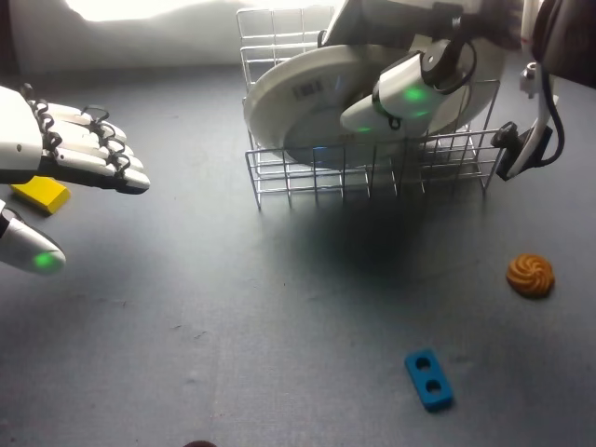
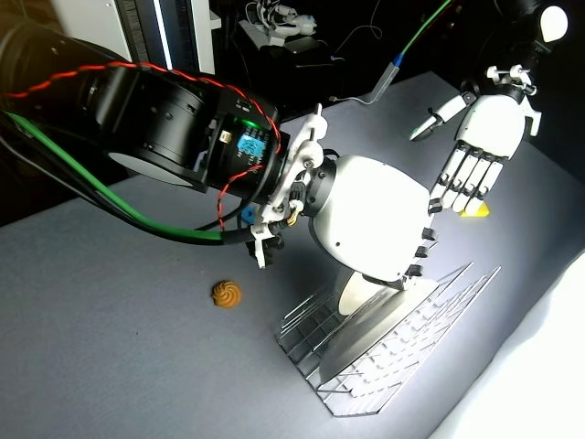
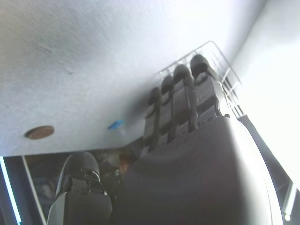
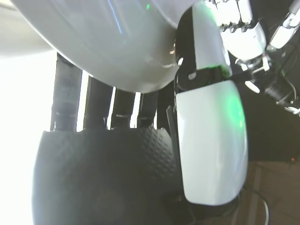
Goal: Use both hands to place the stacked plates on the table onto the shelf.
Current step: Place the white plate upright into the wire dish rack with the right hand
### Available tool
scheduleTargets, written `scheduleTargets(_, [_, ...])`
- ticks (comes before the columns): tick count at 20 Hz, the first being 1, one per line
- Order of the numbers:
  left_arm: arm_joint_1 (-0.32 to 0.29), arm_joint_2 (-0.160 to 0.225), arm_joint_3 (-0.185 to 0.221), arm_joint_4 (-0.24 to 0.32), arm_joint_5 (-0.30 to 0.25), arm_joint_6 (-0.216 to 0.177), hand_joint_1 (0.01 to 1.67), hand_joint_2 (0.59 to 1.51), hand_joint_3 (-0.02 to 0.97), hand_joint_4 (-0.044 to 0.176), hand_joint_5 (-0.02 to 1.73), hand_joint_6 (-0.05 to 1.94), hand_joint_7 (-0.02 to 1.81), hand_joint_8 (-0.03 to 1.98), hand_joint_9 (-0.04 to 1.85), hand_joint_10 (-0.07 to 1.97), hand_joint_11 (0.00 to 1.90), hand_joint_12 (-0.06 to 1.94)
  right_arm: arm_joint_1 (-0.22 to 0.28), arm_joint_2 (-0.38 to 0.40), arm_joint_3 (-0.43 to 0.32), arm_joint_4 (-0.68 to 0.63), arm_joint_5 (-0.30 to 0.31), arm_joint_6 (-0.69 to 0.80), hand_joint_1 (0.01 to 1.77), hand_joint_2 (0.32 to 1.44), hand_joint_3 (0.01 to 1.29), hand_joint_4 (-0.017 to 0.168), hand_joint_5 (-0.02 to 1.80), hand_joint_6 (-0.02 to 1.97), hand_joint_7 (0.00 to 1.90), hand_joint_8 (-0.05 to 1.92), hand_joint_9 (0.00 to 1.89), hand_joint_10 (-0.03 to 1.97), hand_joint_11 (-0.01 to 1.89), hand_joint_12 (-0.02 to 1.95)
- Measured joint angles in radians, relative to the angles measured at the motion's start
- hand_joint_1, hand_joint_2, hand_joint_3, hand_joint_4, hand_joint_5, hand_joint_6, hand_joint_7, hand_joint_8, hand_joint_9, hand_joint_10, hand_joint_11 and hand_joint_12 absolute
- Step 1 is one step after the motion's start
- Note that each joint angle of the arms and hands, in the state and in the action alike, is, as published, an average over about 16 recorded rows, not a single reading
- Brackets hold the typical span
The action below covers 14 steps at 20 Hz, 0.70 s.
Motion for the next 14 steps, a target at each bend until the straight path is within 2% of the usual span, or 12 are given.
scheduleTargets(8, [0.0,0.0,-0.004,0.001,0.0,0.0,0.02,1.137,0.015,0.002,0.14,0.01,0.14,0.02,0.13,0.01,0.02,0.18,-0.031,-0.034,0.038,-0.001,0.022,0.005,1.17,1.0,0.01,-0.001,0.98,0.85,1.15,0.74,1.36,0.01,0.91,1.18])
scheduleTargets(14, [0.0,0.0,-0.004,0.002,0.001,0.002,0.02,1.136,0.015,0.002,0.14,0.01,0.15,0.02,0.13,0.01,0.02,0.2,-0.04,-0.042,0.047,-0.005,0.031,0.005,1.17,1.0,0.01,-0.007,0.98,0.86,1.18,0.47,1.33,0.01,0.91,1.14])
